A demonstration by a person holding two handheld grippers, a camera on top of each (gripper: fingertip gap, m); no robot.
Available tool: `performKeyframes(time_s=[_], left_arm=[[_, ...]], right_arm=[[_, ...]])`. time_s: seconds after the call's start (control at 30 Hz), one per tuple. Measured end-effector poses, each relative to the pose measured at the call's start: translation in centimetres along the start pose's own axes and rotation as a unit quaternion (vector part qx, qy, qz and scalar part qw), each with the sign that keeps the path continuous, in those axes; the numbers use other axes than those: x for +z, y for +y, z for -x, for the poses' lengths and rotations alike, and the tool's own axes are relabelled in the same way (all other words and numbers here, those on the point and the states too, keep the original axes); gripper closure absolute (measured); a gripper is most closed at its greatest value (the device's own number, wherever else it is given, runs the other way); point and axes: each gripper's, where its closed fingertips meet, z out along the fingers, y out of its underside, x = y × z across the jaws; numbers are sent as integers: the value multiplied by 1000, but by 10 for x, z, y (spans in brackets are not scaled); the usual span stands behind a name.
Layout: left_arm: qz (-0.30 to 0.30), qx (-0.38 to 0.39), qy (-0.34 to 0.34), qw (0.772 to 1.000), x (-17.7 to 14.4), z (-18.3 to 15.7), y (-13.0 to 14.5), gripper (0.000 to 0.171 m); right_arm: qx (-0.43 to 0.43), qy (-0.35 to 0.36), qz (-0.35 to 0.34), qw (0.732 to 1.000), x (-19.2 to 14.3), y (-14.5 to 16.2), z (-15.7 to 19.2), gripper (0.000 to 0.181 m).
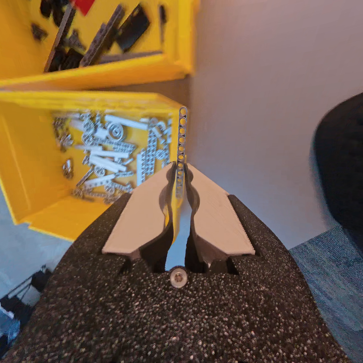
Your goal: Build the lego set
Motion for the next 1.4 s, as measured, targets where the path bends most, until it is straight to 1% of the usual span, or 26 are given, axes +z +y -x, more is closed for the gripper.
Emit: performKeyframes(time_s=[0.1,0.2,0.3,0.4,0.47,0.53,0.6,0.67,0.7,0.73,0.77,0.8,0.83,0.87,0.93,0.97,1.03,1.1,1.13,1.2,1.27,1.4], left_arm=[[-42,65,39,996,12,-62,-37,165],[-82,111,81,987,35,-119,-73,165],[-107,147,107,978,57,-160,-104,165],[-108,159,129,973,78,-181,-118,165],[-105,158,126,974,87,-182,-120,165],[-114,146,128,974,84,-176,-119,162],[-143,115,124,975,64,-156,-122,160],[-192,50,107,974,30,-114,-126,160],[-222,8,84,971,10,-83,-127,162],[-247,-42,48,967,-7,-45,-124,164],[-264,-101,2,959,-20,-1,-117,166],[-268,-164,-45,948,-28,45,-103,166],[-258,-223,-82,936,-28,87,-84,166],[-239,-276,-98,926,-20,121,-64,166],[-194,-368,-106,903,13,173,-25,162],[-168,-407,-100,892,35,190,-8,162],[-123,-470,-76,871,79,210,18,157],[-102,-518,-39,849,112,214,26,155],[-89,-531,-38,842,123,217,30,151],[-56,-535,-62,841,136,223,40,151],[-36,-540,-54,839,143,221,42,149],[-3,-526,-49,849,151,212,48,150]], right_arm=[[-2,3,0,1000,-1,0,0,137],[2,6,-2,1000,-2,-1,-2,137],[4,7,-2,1000,-2,-1,-2,137],[0,7,0,1000,-2,0,-2,137],[1,8,0,1000,-3,0,-2,137],[4,9,-1,1000,-3,0,-4,137],[7,9,-1,1000,-3,0,-5,137],[6,7,0,1000,-3,0,-4,137],[5,6,0,1000,-3,1,-4,137],[4,5,0,1000,-2,1,-3,137],[3,4,1,1000,-2,1,-2,137],[2,3,1,1000,-2,1,-2,137],[1,2,1,1000,-1,1,-1,137],[0,1,1,1000,-1,1,-1,137],[-1,1,3,1000,-1,1,0,137],[-2,2,3,1000,-1,1,0,137],[-3,6,4,1000,-1,1,-1,137],[-5,11,8,1000,-1,3,-3,138],[-6,14,10,1000,-1,3,-3,138],[-6,16,12,1000,-1,4,-4,138],[-7,15,14,1000,-1,5,-4,138],[-13,10,16,1000,0,5,-1,138]])
